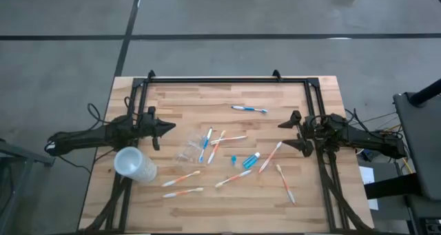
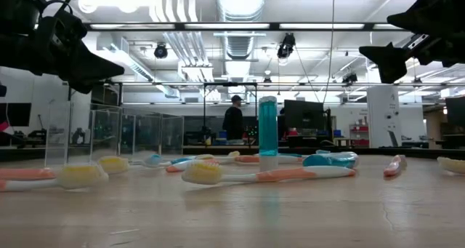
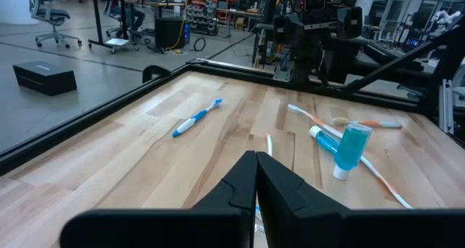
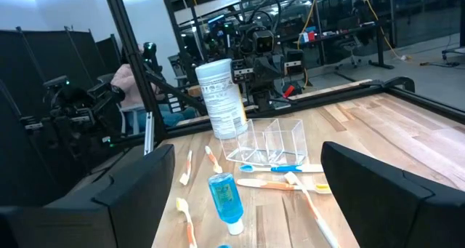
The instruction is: Pick & Place toothbrushing station
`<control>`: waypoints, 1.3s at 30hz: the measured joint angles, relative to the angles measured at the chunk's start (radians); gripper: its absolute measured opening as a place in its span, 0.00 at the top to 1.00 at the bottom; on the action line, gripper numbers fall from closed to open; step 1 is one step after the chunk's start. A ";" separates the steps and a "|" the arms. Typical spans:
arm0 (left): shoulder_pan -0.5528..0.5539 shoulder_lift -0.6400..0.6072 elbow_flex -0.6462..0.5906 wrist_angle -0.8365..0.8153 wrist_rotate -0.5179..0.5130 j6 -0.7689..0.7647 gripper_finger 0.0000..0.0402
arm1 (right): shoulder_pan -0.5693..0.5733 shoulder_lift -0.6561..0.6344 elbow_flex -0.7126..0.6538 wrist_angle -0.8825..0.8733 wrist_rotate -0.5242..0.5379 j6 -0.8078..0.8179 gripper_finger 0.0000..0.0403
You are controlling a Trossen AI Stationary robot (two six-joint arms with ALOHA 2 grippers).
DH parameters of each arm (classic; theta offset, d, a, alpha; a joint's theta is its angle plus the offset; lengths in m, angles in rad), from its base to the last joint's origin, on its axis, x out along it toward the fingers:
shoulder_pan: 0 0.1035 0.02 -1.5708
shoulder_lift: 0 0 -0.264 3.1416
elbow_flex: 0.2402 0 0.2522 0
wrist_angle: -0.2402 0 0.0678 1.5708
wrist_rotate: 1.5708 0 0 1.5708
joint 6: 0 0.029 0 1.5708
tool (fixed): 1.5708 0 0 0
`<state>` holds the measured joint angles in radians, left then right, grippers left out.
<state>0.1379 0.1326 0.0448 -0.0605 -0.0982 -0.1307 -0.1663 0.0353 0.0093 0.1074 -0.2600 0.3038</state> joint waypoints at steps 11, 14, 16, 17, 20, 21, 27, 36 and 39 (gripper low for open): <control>0.000 0.000 0.000 0.000 0.000 0.000 0.97 | 0.000 0.000 0.000 0.000 0.000 0.000 0.15; 0.000 0.000 0.000 0.000 0.000 0.000 0.97 | 0.000 0.000 0.000 0.000 0.000 0.000 0.15; 0.000 0.000 0.000 0.000 0.000 0.000 0.97 | 0.000 0.000 0.000 0.000 0.000 0.000 0.15; 0.000 0.000 0.000 0.000 0.000 0.000 0.97 | 0.000 0.000 0.000 0.000 0.000 0.000 0.15; 0.000 0.000 0.000 0.000 0.000 0.000 0.97 | 0.000 0.000 0.000 0.000 0.000 0.000 0.15; 0.000 0.000 0.000 0.000 0.000 0.000 0.97 | 0.000 0.000 0.000 0.000 0.000 0.000 0.15; 0.000 0.000 0.000 0.000 0.000 0.000 0.97 | 0.000 0.000 0.000 0.001 0.000 0.000 0.15; 0.000 0.000 0.000 0.000 0.000 0.000 0.97 | 0.000 0.000 0.000 0.003 0.000 0.036 0.15; 0.000 0.000 0.000 0.000 0.000 0.000 0.97 | 0.000 0.000 0.000 0.016 0.000 0.037 0.15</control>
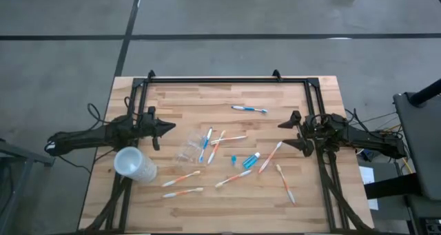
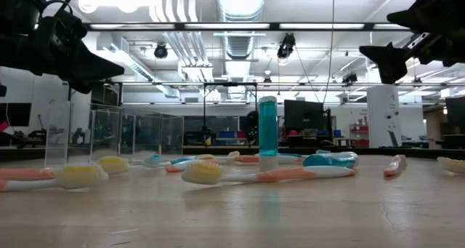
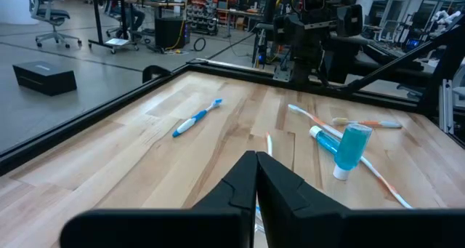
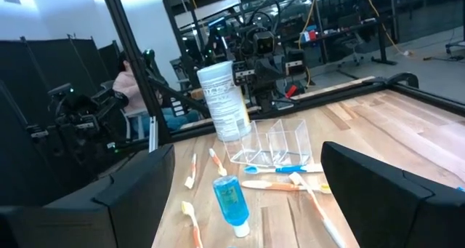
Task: Pick & Place toothbrushing station
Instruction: Put the left mouthwash bottle into the transparent organizer
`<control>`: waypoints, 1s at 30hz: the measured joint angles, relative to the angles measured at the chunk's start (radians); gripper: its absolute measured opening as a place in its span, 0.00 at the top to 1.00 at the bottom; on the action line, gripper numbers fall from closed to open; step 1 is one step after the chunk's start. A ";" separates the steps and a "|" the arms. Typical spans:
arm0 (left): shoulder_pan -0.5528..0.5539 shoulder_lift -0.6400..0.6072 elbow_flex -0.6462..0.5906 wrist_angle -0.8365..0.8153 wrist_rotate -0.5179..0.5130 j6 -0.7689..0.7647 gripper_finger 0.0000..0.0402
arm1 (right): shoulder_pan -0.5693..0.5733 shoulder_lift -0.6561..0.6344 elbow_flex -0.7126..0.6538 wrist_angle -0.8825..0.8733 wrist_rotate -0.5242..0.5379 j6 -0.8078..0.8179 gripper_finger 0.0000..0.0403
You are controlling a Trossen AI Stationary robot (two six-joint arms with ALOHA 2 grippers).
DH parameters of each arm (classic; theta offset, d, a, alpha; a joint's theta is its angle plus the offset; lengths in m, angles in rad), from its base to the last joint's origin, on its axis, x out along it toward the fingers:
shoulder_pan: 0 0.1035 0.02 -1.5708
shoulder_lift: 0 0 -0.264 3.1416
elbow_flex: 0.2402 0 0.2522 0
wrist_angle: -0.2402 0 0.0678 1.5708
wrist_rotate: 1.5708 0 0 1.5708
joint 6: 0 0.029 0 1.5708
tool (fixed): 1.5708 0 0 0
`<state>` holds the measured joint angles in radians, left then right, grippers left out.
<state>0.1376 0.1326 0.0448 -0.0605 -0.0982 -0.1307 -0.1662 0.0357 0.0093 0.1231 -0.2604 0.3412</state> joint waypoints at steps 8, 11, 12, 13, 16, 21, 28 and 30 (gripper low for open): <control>0.000 0.000 0.000 0.000 0.000 0.000 0.97 | 0.000 0.000 0.000 0.163 0.000 -0.006 0.15; 0.000 0.000 0.000 0.000 0.000 0.000 0.97 | 0.000 0.002 0.001 0.169 0.000 -0.100 0.15; 0.000 0.000 0.000 0.000 0.000 0.000 0.97 | 0.000 0.003 0.001 0.166 0.000 -0.122 0.15; 0.000 0.000 0.000 0.000 0.000 0.000 0.97 | 0.000 0.006 0.001 0.165 0.000 -0.131 0.15; 0.000 0.000 0.000 0.000 0.000 0.000 0.97 | 0.000 0.010 0.001 0.167 0.000 -0.111 0.15; 0.000 0.000 0.000 0.000 0.000 0.000 0.97 | 0.000 0.048 0.001 0.139 0.000 -0.036 0.15; 0.000 0.000 0.000 0.000 0.000 0.000 0.97 | 0.000 0.154 0.001 0.116 -0.001 0.013 0.15; 0.000 0.000 0.000 0.000 0.000 0.000 0.97 | 0.000 0.188 0.001 0.116 -0.001 0.006 0.15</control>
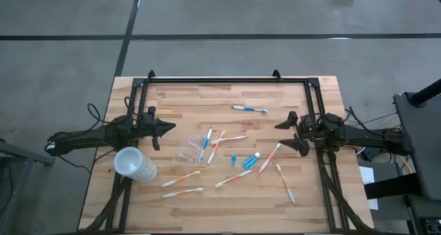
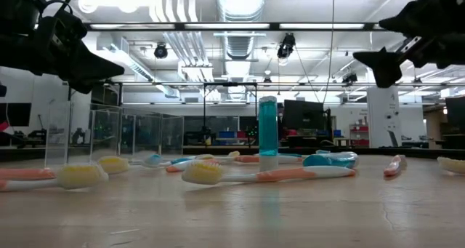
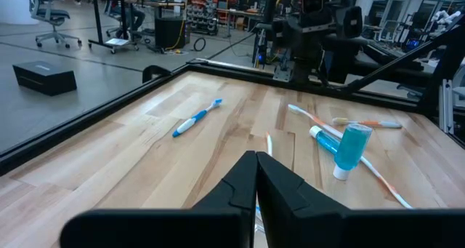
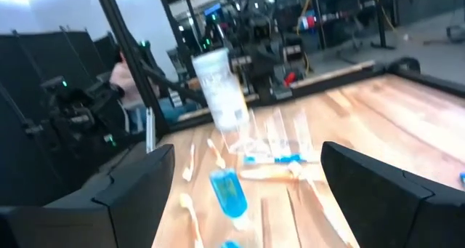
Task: Pick & Place toothbrushing station
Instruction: Put the left mouthwash bottle into the transparent organizer
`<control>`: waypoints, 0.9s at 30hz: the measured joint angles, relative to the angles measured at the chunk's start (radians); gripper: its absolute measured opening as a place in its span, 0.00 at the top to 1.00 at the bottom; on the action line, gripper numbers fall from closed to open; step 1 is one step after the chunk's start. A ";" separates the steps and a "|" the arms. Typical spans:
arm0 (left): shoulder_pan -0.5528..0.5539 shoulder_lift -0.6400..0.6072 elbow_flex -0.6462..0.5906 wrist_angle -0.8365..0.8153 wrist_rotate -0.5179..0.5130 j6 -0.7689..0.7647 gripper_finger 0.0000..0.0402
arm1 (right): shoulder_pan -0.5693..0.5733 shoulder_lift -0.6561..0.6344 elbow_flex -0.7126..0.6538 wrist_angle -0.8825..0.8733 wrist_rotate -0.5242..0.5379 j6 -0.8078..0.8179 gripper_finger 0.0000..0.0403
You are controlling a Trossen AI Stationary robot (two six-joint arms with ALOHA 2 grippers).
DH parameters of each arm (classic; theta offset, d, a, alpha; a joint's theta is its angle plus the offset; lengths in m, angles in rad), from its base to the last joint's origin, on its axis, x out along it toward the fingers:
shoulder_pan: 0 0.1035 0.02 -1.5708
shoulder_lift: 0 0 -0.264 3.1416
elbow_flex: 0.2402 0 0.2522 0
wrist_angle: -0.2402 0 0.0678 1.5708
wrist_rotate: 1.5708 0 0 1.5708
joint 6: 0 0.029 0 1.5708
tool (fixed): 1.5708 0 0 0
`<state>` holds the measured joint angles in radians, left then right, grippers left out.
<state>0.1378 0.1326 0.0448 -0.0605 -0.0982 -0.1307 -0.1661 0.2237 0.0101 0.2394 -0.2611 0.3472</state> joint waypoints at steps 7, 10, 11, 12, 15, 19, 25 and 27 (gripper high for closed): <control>0.000 0.000 0.000 0.000 0.000 0.000 0.97 | 0.000 0.118 0.084 -0.038 0.000 -0.025 0.15; 0.000 0.000 0.000 0.000 0.000 0.000 0.97 | 0.000 0.186 0.175 -0.163 0.000 -0.064 0.15; 0.000 0.000 0.000 0.000 0.000 0.000 0.97 | 0.000 0.213 0.211 -0.208 -0.001 -0.067 0.15; 0.000 0.000 0.000 0.000 0.000 0.000 0.97 | 0.000 0.241 0.244 -0.247 -0.001 -0.063 0.15; 0.000 0.000 0.000 0.000 0.000 0.000 0.97 | 0.000 0.330 0.343 -0.341 0.000 -0.007 0.15; 0.000 0.000 0.000 0.000 0.000 0.000 0.97 | 0.000 0.444 0.467 -0.403 -0.001 0.084 0.15; 0.000 0.000 0.000 0.000 0.000 0.000 0.97 | 0.000 0.608 0.602 -0.415 0.000 0.191 0.15; 0.000 0.000 0.000 0.000 0.000 0.000 0.97 | 0.000 0.659 0.631 -0.415 0.000 0.193 0.15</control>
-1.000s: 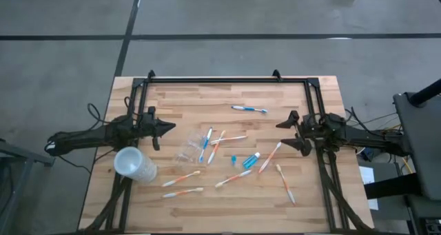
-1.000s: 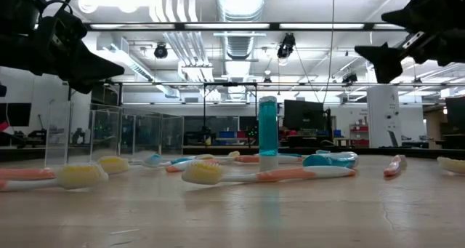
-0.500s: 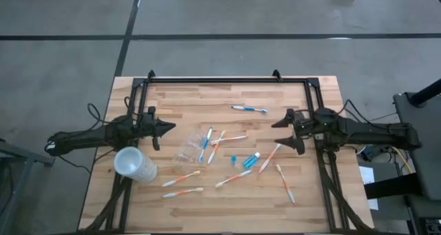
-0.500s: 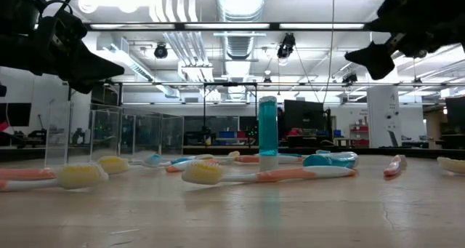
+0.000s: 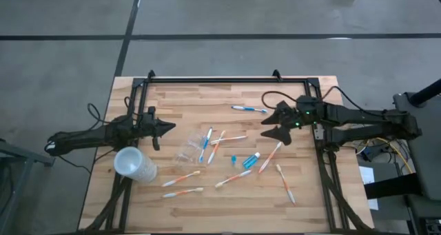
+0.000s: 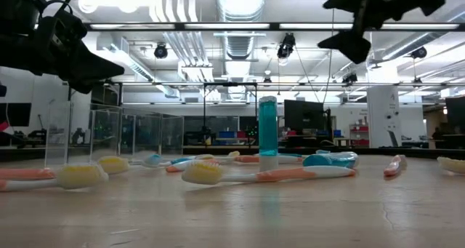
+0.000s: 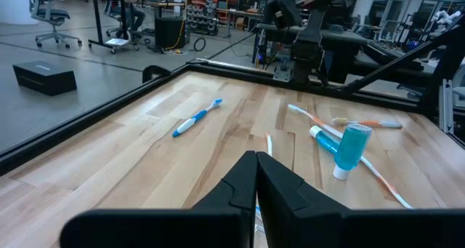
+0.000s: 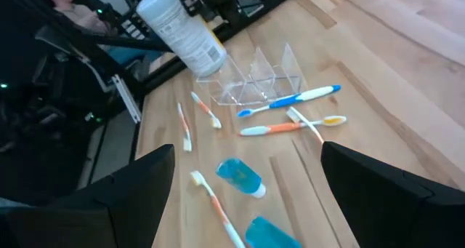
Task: Pick & Place toothbrushing station
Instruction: Put the left mouthwash bottle into the transparent organizer
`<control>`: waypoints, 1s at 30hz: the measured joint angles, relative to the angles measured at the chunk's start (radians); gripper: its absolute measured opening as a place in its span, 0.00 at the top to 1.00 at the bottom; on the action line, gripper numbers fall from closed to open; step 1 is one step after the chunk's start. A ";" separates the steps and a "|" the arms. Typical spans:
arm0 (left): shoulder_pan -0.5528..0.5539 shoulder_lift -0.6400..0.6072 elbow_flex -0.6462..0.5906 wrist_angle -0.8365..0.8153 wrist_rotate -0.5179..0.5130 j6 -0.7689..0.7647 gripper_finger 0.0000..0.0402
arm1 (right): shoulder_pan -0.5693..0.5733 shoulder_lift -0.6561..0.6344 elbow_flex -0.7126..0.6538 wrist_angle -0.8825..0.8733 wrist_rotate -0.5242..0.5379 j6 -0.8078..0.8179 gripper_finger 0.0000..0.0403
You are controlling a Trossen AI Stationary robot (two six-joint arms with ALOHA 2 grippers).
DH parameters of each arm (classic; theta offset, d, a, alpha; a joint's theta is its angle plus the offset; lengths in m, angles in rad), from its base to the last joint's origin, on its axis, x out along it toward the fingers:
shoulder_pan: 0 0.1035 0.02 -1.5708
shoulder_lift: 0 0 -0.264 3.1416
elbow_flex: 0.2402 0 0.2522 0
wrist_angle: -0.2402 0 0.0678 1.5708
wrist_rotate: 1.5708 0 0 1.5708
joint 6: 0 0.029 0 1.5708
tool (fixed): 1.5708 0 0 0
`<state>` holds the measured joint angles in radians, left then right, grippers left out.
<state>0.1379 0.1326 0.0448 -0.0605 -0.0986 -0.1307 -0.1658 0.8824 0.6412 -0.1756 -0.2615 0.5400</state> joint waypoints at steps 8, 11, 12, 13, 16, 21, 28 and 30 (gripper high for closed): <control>0.000 0.000 0.000 0.000 0.000 0.000 0.97 | 0.005 0.194 0.095 0.000 -0.009 0.013 0.15; 0.000 0.000 0.000 0.000 0.000 0.000 0.97 | 0.005 0.252 0.125 0.001 -0.009 0.041 0.15; 0.000 0.000 0.000 0.000 0.000 0.000 0.97 | 0.005 0.268 0.133 0.002 -0.009 0.041 0.15; 0.000 0.000 0.000 0.000 0.000 0.000 0.97 | 0.005 0.284 0.143 0.003 -0.009 0.042 0.15; 0.000 0.000 0.000 0.000 0.000 0.000 0.97 | 0.013 0.325 0.171 0.008 -0.008 0.058 0.15; 0.000 0.000 0.000 0.000 0.000 0.000 0.97 | 0.014 0.371 0.212 -0.007 -0.007 0.112 0.15; 0.000 0.000 0.000 0.000 0.000 0.000 0.97 | 0.060 0.383 0.224 -0.008 0.022 0.226 0.15; 0.000 0.000 0.000 0.000 0.000 0.000 0.97 | 0.086 0.382 0.223 -0.008 0.039 0.290 0.15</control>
<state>0.1377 0.1326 0.0448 -0.0605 -0.0982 -0.1307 -0.0802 1.2644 0.8642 -0.1841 -0.2222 0.8302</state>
